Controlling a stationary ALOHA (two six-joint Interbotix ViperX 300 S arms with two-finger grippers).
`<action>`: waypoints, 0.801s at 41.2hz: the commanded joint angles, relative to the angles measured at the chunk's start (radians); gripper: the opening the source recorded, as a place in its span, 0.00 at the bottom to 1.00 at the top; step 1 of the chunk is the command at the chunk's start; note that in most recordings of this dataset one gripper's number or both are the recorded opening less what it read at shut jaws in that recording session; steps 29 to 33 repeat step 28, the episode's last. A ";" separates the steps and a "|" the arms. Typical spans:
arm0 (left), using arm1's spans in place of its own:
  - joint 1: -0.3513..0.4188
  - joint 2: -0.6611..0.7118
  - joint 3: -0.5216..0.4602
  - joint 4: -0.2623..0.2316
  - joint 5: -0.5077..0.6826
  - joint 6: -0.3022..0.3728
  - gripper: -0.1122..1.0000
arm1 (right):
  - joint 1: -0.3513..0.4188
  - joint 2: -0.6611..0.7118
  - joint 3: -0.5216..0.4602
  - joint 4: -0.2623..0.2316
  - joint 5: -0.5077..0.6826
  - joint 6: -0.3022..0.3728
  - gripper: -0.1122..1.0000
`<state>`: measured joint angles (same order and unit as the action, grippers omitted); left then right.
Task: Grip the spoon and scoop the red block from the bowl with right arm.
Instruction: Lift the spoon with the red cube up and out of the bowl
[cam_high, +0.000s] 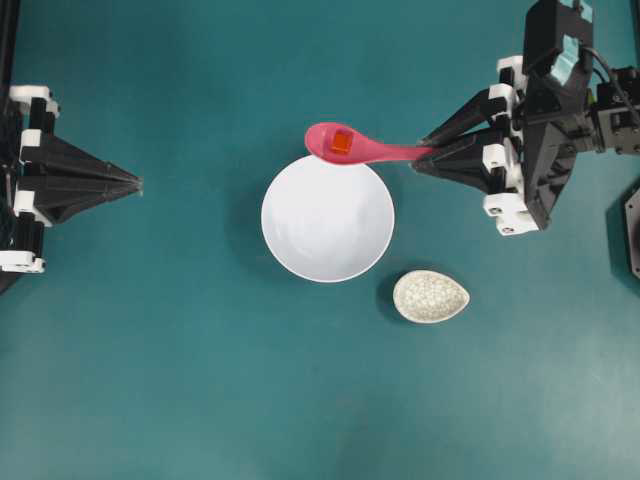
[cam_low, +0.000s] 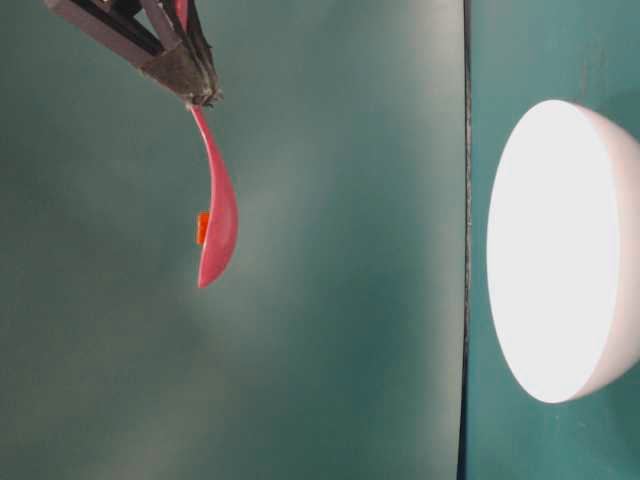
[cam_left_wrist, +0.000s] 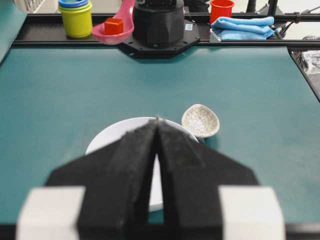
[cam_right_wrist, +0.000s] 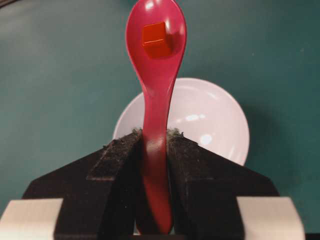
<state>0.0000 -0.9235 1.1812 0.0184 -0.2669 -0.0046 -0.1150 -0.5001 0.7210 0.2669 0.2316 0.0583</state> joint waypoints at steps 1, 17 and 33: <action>-0.003 -0.003 -0.017 0.002 -0.006 -0.002 0.10 | 0.000 -0.005 -0.031 0.000 -0.002 0.002 0.30; -0.003 -0.028 -0.021 0.002 0.000 -0.002 0.10 | 0.000 0.000 -0.031 -0.005 0.002 -0.002 0.30; -0.003 -0.025 -0.020 0.002 0.000 0.000 0.10 | 0.002 0.014 -0.035 -0.005 0.002 0.000 0.30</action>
